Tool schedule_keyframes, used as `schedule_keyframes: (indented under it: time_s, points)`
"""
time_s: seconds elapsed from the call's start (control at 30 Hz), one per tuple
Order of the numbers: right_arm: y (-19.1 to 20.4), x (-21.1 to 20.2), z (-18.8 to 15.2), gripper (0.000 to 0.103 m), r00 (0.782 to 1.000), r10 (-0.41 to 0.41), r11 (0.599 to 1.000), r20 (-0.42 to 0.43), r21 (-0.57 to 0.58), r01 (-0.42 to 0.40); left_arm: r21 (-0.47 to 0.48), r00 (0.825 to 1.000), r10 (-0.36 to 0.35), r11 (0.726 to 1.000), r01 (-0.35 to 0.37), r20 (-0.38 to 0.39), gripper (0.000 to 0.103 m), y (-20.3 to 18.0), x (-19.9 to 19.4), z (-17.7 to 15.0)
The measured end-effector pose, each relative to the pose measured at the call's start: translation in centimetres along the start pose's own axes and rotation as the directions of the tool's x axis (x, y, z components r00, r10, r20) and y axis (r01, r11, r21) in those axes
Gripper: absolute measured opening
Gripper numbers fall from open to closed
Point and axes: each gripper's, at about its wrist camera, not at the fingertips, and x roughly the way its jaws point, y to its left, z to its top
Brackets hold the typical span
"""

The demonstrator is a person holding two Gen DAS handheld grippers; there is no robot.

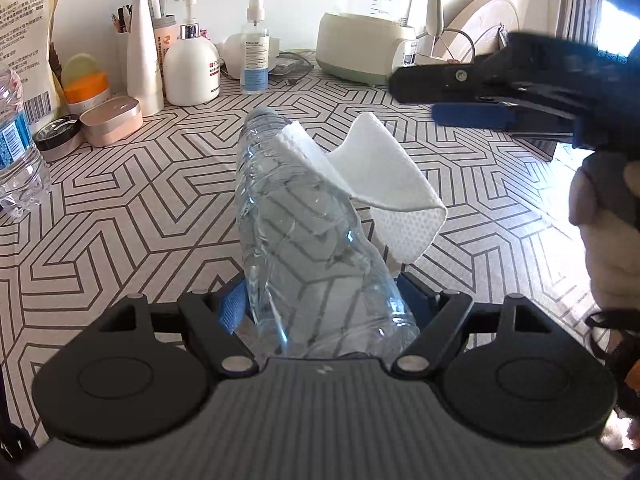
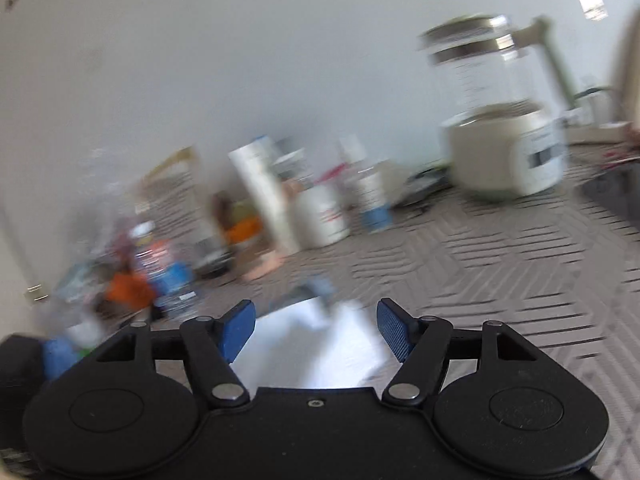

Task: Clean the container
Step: 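Wrap the towel around the bottle again and wipe with the right tool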

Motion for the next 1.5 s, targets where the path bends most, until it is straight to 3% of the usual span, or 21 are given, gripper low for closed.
schedule_keyframes:
  time_s: [0.17, 0.3, 0.4, 0.47, 0.57, 0.7, 0.83, 1.2, 1.33, 1.43, 1.5]
  points:
    - [1.3, 2.5, -1.2, 0.072, 0.995, 0.049, 0.999, -0.090, -0.003, -0.050, 0.016, 1.000, 0.001, 1.000, -0.001, 0.000, 0.078, -0.2, 0.1, -0.1]
    - [0.4, 3.7, -1.8, 0.066, 0.983, 0.116, 0.990, -0.144, 0.098, -0.102, 0.017, 1.000, -0.002, 1.000, 0.002, -0.001, 0.078, -0.3, 0.1, -0.1]
    - [-0.4, 3.8, -2.0, 0.049, 0.978, 0.149, 0.978, -0.150, 0.167, -0.123, 0.020, 1.000, -0.004, 1.000, 0.004, -0.002, 0.079, -0.4, 0.1, -0.1]
    - [-0.8, 3.5, -2.0, 0.025, 0.980, 0.141, 0.977, -0.143, 0.178, -0.115, 0.023, 1.000, -0.003, 1.000, 0.003, -0.003, 0.079, -0.5, 0.2, -0.1]
    - [-1.2, 3.3, -1.8, 0.012, 0.978, 0.152, 0.974, -0.141, 0.192, -0.123, 0.024, 1.000, -0.003, 1.000, 0.003, -0.004, 0.080, -0.5, 0.2, -0.1]
    - [-0.8, 3.6, -1.5, 0.012, 0.983, 0.124, 0.982, -0.132, 0.159, -0.103, 0.022, 1.000, -0.009, 1.000, 0.009, -0.004, 0.080, -0.4, 0.1, -0.2]
    - [-0.4, 4.2, -0.9, 0.012, 0.979, 0.158, 0.977, -0.128, 0.161, -0.136, 0.019, 1.000, -0.009, 1.000, 0.010, -0.004, 0.080, -0.3, 0.1, -0.2]
    - [2.9, 6.1, -1.3, 0.015, 0.919, 0.313, 0.950, -0.240, 0.086, -0.301, 0.016, 1.000, -0.010, 1.000, 0.010, -0.004, 0.080, 0.3, 0.0, -0.4]
    - [2.0, 4.1, -1.3, 0.033, 0.936, 0.311, 0.947, -0.166, 0.132, -0.291, 0.010, 1.000, -0.013, 1.000, 0.013, -0.003, 0.080, 0.8, -0.1, -0.5]
    - [2.0, 3.1, -1.1, 0.034, 0.967, 0.215, 0.976, -0.136, 0.061, -0.208, 0.012, 1.000, -0.011, 1.000, 0.011, -0.003, 0.080, 0.9, 0.0, -0.5]
    - [1.7, 3.2, -1.1, 0.034, 0.976, 0.168, 0.986, -0.139, 0.040, -0.164, 0.017, 1.000, -0.007, 1.000, 0.007, -0.003, 0.080, 1.0, 0.2, -0.5]
